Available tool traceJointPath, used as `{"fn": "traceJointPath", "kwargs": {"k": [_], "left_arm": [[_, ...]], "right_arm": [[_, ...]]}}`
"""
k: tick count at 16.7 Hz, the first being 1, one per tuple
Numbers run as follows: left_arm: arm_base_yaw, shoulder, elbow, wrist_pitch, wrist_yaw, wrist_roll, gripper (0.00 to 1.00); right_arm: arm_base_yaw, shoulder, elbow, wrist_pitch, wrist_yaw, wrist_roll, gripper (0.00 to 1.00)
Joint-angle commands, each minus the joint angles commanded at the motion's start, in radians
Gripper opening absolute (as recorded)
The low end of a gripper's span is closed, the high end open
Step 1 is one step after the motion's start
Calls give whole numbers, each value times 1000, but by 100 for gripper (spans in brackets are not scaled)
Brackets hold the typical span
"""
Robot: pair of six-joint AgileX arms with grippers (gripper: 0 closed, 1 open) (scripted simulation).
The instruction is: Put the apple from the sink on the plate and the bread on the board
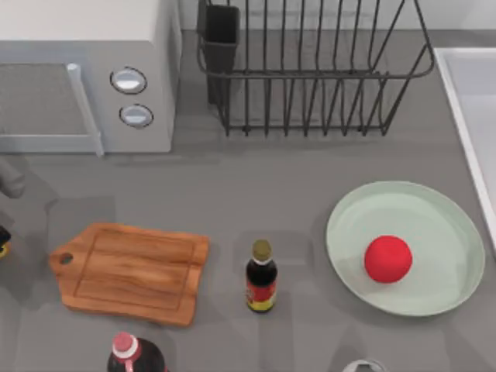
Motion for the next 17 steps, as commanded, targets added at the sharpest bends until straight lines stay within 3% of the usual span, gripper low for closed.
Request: {"fn": "traceJointPath", "kwargs": {"k": [7,17], "left_arm": [[0,0,0,0,0,0,2],[2,-3,-1,-3,0,1,0]], "right_arm": [[0,0,0,0,0,0,100],[0,0,0,0,0,0,100]]}}
